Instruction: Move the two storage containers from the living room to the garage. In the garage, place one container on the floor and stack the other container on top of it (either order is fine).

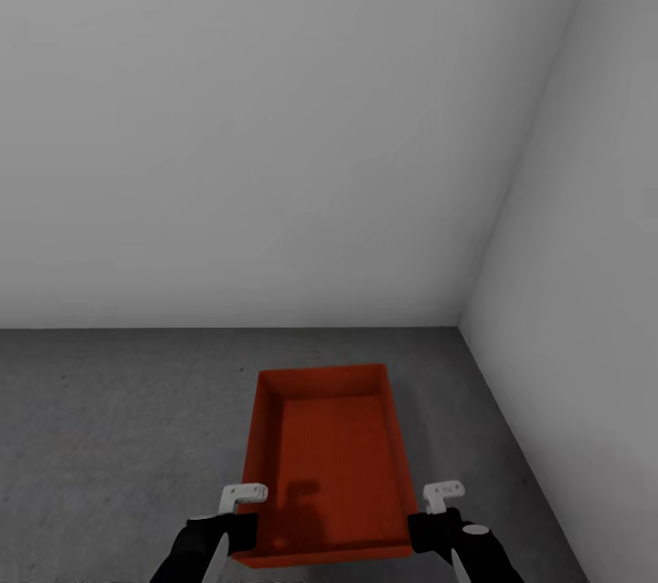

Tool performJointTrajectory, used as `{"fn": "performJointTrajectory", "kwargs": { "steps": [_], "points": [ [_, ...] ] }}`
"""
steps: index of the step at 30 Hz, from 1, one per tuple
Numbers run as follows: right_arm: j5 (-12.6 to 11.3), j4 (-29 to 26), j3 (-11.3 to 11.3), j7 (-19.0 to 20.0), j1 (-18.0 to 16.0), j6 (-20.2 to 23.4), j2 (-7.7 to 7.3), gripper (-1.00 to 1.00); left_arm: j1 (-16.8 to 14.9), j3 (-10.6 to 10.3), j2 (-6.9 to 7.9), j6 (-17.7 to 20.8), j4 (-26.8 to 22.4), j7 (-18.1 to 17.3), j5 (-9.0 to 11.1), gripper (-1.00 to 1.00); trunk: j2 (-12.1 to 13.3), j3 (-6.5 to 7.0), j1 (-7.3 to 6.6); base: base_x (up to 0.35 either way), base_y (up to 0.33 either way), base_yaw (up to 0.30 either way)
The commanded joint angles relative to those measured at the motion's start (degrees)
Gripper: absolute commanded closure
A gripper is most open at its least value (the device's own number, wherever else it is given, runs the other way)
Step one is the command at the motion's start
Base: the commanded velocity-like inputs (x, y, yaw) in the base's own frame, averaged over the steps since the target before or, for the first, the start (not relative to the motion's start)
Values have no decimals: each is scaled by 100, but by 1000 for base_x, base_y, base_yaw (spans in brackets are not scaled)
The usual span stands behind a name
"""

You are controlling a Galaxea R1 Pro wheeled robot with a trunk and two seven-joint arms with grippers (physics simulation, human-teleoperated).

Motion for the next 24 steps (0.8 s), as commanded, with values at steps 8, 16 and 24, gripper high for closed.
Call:
{"fn": "performJointTrajectory", "kwargs": {
  "steps": [8, 16, 24],
  "points": [
    [-77, -1, 223, 123, 3, 40, 186, 100, -4, 44, -9, -197, -23, 22, -117, 100, -3, -24, -1, 0, 0, 0],
    [-73, 0, 221, 123, 3, 38, 186, 100, -4, 44, -9, -197, -23, 22, -114, 100, -3, -25, -1, 0, 0, 0],
    [-79, 1, 213, 123, 3, 37, 186, 100, -4, 44, -15, -197, -23, 22, -118, 100, -3, -25, -1, 0, 0, 0]
  ]
}}
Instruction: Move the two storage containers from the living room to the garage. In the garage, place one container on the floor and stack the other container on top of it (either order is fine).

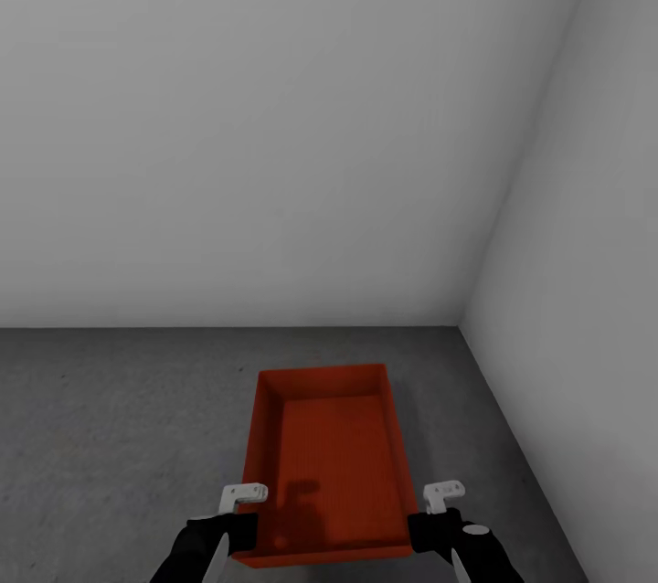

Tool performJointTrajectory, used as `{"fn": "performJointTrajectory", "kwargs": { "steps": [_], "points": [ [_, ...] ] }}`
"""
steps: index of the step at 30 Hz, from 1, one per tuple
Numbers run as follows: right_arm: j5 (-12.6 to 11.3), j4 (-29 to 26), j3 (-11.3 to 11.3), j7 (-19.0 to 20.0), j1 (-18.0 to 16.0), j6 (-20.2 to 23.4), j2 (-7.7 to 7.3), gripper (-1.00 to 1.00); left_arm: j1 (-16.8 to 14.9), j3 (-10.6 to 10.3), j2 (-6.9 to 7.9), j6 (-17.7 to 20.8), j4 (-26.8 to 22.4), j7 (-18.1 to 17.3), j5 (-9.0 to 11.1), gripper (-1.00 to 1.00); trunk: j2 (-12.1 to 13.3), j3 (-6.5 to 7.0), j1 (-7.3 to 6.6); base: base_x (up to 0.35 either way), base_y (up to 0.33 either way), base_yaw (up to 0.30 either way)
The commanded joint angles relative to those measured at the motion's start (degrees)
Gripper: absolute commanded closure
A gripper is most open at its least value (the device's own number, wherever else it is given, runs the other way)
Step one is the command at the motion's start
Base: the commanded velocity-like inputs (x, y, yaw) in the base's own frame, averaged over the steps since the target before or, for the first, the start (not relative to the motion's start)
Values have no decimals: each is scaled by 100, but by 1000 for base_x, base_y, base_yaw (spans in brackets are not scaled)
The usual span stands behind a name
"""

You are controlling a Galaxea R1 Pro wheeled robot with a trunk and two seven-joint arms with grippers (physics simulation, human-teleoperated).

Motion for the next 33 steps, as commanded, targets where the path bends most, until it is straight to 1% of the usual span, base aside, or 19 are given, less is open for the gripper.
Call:
{"fn": "performJointTrajectory", "kwargs": {
  "steps": [1, 3, 9, 33],
  "points": [
    [-76, -3, 214, 119, 3, 42, 190, 100, -4, 42, -9, -196, -22, 20, -108, 100, -2, -5, -1, 0, 0, 0],
    [-77, -2, 211, 120, 3, 42, 190, 100, -4, 42, -7, -196, -22, 20, -109, 100, -2, -5, -1, 0, 0, 0],
    [-77, -2, 216, 120, 3, 45, 190, 100, -4, 42, -12, -196, -22, 20, -107, 100, -243, -128, 131, 0, 0, 0],
    [-76, -2, 217, 120, 3, 43, 190, 100, -4, 42, -5, -196, -22, 20, -110, 100, -1206, -775, 658, 0, 0, 0]
  ]
}}
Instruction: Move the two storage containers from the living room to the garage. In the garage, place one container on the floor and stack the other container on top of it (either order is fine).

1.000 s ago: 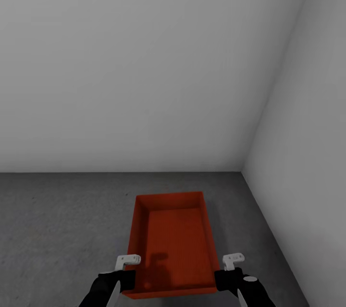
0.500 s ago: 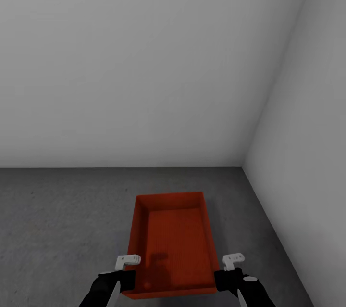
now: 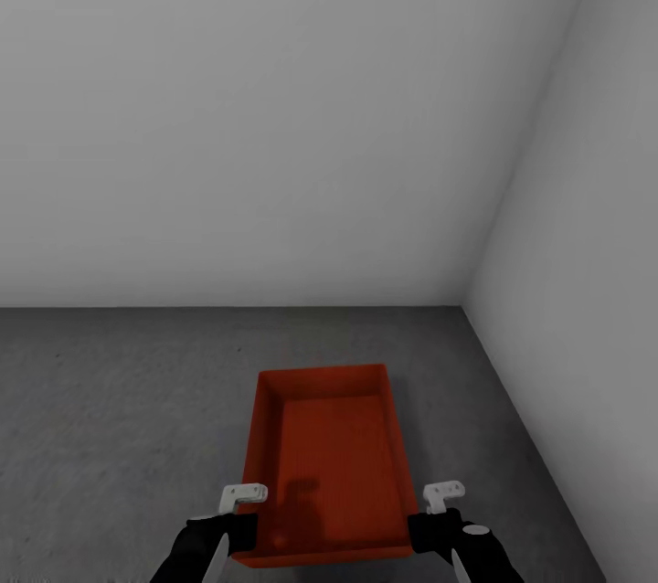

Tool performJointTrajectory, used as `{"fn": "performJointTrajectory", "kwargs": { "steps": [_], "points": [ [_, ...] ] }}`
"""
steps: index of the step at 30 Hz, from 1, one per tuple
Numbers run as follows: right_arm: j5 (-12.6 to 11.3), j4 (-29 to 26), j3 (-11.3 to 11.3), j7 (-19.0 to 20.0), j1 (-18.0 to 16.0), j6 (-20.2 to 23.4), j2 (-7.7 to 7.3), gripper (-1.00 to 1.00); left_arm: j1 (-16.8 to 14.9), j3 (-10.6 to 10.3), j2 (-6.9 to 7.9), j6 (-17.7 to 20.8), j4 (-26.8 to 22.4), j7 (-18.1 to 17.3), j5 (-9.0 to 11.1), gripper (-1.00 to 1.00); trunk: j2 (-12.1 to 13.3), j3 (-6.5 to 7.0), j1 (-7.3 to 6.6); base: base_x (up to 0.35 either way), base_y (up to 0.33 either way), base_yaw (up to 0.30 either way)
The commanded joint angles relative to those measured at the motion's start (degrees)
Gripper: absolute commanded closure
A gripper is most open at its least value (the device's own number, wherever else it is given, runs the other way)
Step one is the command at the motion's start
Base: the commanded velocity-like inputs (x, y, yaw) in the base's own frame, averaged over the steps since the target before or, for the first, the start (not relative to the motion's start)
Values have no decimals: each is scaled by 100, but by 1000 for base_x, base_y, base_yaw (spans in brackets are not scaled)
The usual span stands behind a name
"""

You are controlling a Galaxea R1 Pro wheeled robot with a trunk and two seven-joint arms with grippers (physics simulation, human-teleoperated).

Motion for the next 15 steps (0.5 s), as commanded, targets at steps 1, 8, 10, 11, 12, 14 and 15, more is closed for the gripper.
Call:
{"fn": "performJointTrajectory", "kwargs": {
  "steps": [1, 8, 10, 11, 12, 14, 15],
  "points": [
    [-83, -5, 223, 117, 3, 40, 187, 100, -4, 44, -9, -197, -26, 22, -118, 100, -44, -33, 21, 0, 0, 0],
    [-80, -4, 223, 117, 3, 43, 187, 100, -4, 43, -8, -197, -26, 22, -118, 100, -325, -223, 175, 0, 0, 0],
    [-78, -4, 223, 117, 3, 41, 187, 100, -4, 43, -8, -197, -26, 22, -118, 100, -325, -242, 175, 0, 0, 0],
    [-80, -4, 223, 117, 3, 42, 187, 100, -4, 42, -8, -197, -26, 22, -118, 100, -325, -249, 175, 0, 0, 0],
    [-81, -3, 223, 117, 3, 43, 187, 100, -4, 43, -8, -197, -26, 22, -117, 100, -325, -253, 175, 0, 0, 0],
    [-82, -4, 223, 117, 3, 42, 187, 100, -4, 43, -8, -197, -26, 22, -114, 100, -325, -259, 175, 0, 0, 0],
    [-83, -5, 223, 117, 3, 41, 187, 100, -4, 43, -8, -197, -26, 22, -115, 100, -325, -260, 175, 0, 0, 0]
  ]
}}
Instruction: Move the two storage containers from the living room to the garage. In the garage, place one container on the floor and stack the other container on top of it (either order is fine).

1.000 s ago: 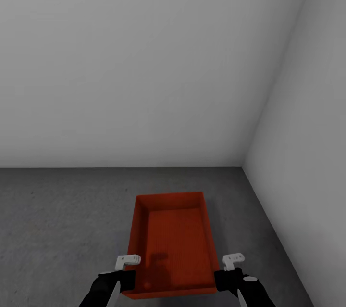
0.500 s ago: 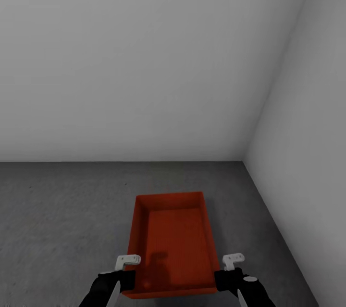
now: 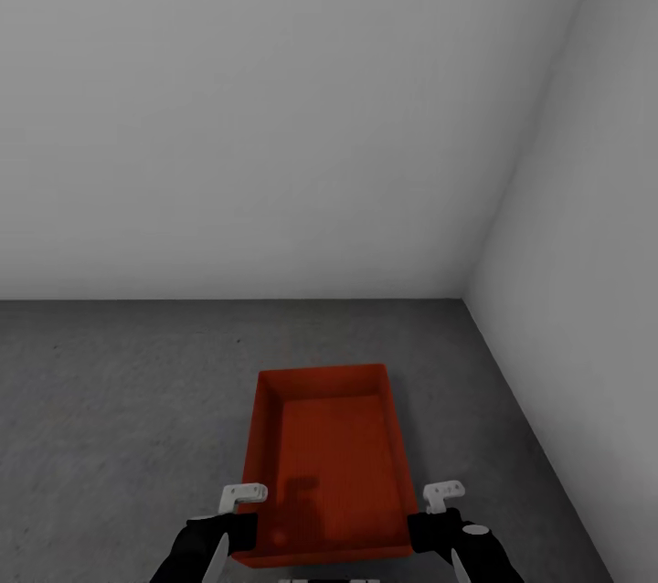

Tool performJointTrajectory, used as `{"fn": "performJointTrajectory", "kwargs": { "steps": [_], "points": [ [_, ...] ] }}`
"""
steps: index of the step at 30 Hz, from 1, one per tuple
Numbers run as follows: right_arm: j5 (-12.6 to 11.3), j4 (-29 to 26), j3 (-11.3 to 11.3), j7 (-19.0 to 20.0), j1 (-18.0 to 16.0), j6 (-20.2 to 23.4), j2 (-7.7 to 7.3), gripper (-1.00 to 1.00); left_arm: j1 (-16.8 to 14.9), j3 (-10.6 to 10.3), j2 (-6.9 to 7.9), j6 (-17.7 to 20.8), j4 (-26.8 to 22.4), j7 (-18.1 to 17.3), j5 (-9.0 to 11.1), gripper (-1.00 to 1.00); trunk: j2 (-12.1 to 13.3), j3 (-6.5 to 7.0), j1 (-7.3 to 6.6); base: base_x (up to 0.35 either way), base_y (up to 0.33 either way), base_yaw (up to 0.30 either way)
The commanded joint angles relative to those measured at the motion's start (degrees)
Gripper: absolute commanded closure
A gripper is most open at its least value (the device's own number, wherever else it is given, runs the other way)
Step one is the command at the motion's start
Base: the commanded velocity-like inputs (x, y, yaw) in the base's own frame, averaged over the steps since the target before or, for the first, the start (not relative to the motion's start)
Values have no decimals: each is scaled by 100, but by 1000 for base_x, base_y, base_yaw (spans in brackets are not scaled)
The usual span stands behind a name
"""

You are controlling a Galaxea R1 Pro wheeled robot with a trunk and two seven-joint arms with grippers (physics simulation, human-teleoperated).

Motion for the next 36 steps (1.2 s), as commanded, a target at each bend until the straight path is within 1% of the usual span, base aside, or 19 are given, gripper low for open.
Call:
{"fn": "performJointTrajectory", "kwargs": {
  "steps": [1, 21, 33, 36],
  "points": [
    [-74, -1, 213, 127, 4, 41, 187, 100, -4, 44, -9, -196, -23, 21, -116, 100, -2, -6, -1, 0, 0, 0],
    [-76, 0, 213, 126, 4, 40, 187, 100, -4, 45, -9, -196, -23, 21, -113, 100, -2, -8, -1, 0, 0, 0],
    [-76, 0, 213, 127, 4, 40, 187, 100, -4, 45, -9, -196, -23, 21, -118, 100, -483, -224, 262, 0, 0, 0],
    [-76, 1, 213, 127, 4, 40, 187, 100, -4, 45, -9, -196, -23, 21, -117, 100, -483, -224, 262, 0, 0, 0]
  ]
}}
